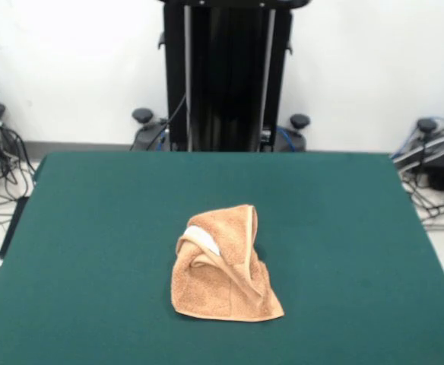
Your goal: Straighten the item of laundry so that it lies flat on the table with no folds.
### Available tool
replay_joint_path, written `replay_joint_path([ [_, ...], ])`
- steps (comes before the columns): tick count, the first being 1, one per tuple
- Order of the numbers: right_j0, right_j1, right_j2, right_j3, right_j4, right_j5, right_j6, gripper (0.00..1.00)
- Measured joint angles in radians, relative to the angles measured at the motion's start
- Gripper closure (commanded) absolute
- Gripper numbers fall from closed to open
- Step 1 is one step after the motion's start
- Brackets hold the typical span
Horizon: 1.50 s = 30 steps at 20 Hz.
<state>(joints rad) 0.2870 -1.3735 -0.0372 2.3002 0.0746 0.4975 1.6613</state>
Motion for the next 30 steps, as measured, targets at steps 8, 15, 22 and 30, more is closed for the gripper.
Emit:
replay_joint_path([
  [8,-0.076,0.144,0.042,0.005,-0.014,-0.204,0.0,0.0],
  [15,-0.1,0.265,0.056,0.007,-0.049,-0.372,0.0,0.0],
  [22,-0.113,0.413,0.061,0.006,-0.075,-0.401,0.0,0.0],
  [30,-0.137,0.531,0.061,0.004,-0.106,-0.439,0.0,0.0],
])
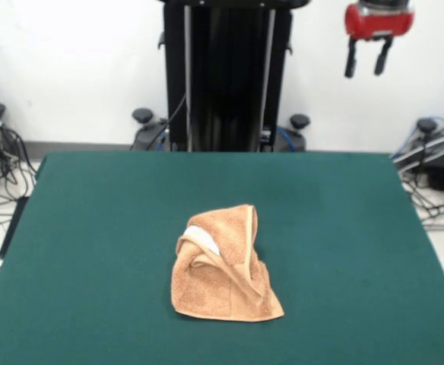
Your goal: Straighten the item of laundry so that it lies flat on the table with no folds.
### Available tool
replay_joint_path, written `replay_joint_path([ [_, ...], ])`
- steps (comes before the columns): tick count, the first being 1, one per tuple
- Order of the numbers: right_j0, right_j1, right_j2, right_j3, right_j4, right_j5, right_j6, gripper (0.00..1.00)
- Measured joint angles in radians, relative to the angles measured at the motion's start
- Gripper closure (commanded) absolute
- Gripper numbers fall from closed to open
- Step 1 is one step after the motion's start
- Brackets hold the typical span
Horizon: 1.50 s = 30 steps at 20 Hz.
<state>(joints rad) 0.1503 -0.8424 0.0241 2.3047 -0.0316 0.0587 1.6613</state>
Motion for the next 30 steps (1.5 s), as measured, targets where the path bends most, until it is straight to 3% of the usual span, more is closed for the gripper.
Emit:
replay_joint_path([
  [12,-0.069,0.155,0.0,-0.03,-0.079,-0.088,0.0,0.0],
  [30,-0.124,0.186,0.0,-0.06,-0.15,-0.09,0.0,0.0],
])
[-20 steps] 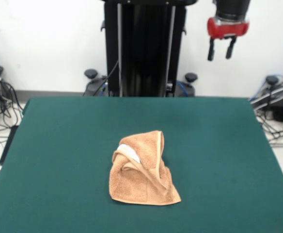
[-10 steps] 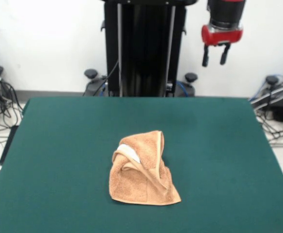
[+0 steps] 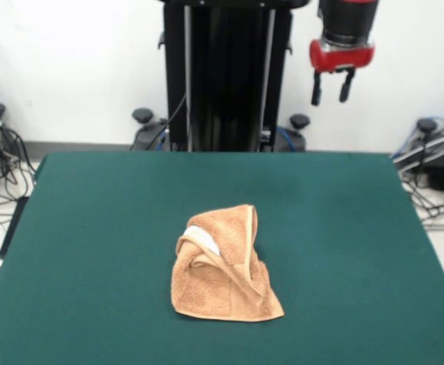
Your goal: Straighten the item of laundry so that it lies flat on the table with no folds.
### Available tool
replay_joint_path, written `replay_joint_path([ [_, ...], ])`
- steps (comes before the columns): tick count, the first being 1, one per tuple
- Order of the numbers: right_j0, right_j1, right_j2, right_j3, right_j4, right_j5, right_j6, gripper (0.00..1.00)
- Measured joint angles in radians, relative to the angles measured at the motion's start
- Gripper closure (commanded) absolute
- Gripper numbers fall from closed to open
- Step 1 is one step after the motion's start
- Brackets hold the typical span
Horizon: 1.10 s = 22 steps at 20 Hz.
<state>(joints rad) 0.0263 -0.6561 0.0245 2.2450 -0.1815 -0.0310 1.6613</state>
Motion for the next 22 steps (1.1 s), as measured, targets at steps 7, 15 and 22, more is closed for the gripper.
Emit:
replay_joint_path([
  [7,-0.041,0.012,-0.001,-0.034,-0.006,0.0,0.0,0.0],
  [15,-0.095,0.06,-0.007,-0.132,-0.006,0.0,0.0,0.0],
  [22,-0.111,0.132,-0.008,-0.264,0.015,0.0,0.0,0.0],
])
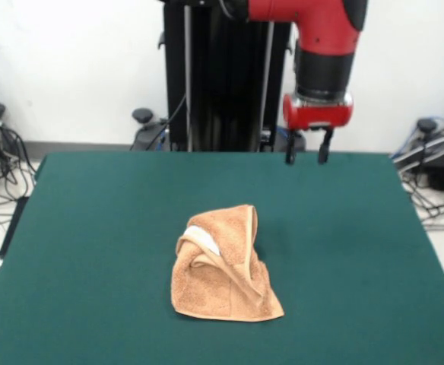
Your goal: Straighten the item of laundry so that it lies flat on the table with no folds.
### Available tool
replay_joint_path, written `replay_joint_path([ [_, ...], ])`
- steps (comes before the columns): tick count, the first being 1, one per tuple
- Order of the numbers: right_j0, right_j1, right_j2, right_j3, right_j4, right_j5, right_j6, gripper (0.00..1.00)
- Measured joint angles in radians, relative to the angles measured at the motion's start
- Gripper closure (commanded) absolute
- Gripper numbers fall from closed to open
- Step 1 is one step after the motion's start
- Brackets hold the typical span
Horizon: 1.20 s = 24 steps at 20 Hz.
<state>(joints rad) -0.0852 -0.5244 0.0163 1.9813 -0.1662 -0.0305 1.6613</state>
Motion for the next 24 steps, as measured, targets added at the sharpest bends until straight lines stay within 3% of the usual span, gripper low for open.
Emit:
replay_joint_path([
  [9,-0.002,0.046,0.0,-0.105,0.018,0.012,0.0,0.0],
  [24,-0.04,0.079,0.0,-0.183,0.018,0.064,0.0,0.0],
])
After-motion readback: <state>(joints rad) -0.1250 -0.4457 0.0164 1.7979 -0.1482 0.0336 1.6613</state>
